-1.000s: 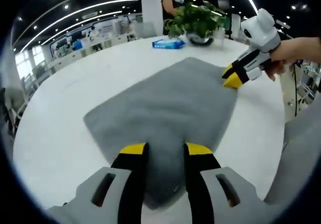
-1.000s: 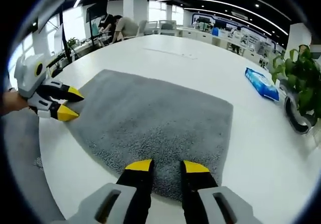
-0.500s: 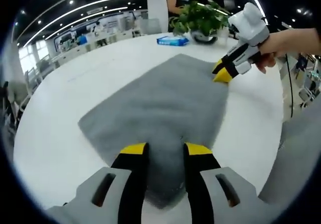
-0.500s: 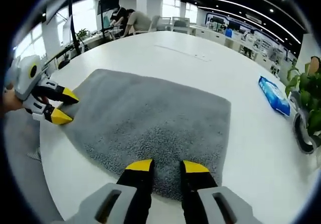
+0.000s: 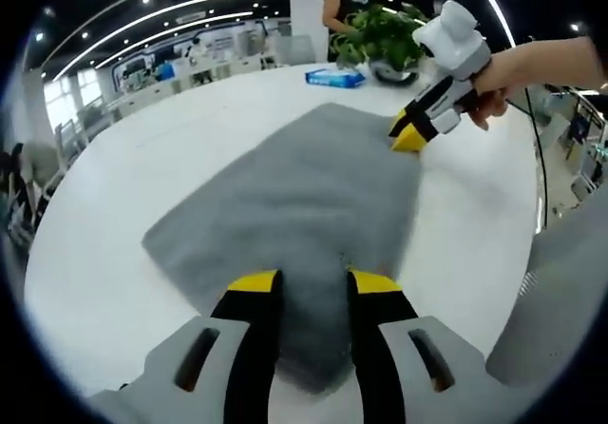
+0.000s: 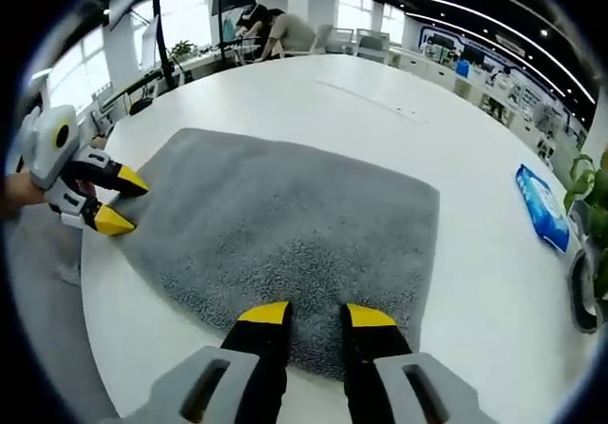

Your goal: Open the folded towel by lifting each exposed corner and separating the folded layers until the towel lies flat within the target outline without major curled edges

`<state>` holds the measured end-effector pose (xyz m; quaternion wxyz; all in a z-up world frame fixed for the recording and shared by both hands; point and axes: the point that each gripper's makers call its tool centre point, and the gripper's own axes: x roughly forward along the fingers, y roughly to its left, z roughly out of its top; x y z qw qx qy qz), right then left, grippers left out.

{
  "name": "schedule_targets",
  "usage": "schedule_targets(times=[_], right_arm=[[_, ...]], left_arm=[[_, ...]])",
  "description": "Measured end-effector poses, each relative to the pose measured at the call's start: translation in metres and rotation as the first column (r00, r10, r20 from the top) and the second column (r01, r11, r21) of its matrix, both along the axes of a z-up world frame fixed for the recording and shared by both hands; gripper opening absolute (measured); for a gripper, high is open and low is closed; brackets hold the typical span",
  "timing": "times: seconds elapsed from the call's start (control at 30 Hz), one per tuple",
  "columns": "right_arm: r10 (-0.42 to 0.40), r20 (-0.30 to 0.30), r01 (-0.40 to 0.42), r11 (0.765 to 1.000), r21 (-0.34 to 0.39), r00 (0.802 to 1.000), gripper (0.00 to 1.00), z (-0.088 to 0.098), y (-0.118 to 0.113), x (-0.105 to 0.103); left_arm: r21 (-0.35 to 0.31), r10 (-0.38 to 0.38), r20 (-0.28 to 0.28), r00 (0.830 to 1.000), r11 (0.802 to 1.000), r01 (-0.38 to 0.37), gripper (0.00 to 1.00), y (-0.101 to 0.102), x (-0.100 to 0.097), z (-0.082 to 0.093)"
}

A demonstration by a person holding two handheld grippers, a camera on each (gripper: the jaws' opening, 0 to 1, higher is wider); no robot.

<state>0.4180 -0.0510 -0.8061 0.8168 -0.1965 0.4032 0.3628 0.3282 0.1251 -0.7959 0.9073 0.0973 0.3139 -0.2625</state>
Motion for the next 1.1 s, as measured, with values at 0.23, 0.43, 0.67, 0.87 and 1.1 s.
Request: schedule_targets(times=[0.23,0.43,0.67,0.87,1.1], right_arm=[[0.032,0.001,-0.032,0.999,-0.009,0.999,0.19,0.0,0.007,0.007],[0.066,-0.007,-0.066,0.998,-0.013,0.998,0.19,-0.001,0.013,0.012],[0.103,-0.013,-0.103,0.995,-0.014,0.995,0.19,-0.001,0.02,0.017],[0.122,-0.007,-0.122,0.992,-0.014,0.993,0.19,-0.001,0.027,0.023],[0.166,-0.012,-0.166,0.986,-0.016,0.986,0.19,-0.001,0.033,0.029]], left_arm=[[-0.005,0.019,-0.024,1.0,1.0,-0.019,0.27,0.002,-0.005,0.0],[-0.005,0.024,-0.04,0.999,1.0,-0.025,0.27,0.003,-0.007,-0.001],[0.029,0.015,-0.051,0.999,1.0,-0.013,0.27,-0.001,-0.013,-0.001],[0.024,0.022,-0.053,0.998,0.999,-0.021,0.27,-0.002,-0.015,-0.002],[0.025,0.068,-0.071,0.995,0.997,-0.067,0.27,-0.002,-0.017,-0.004]])
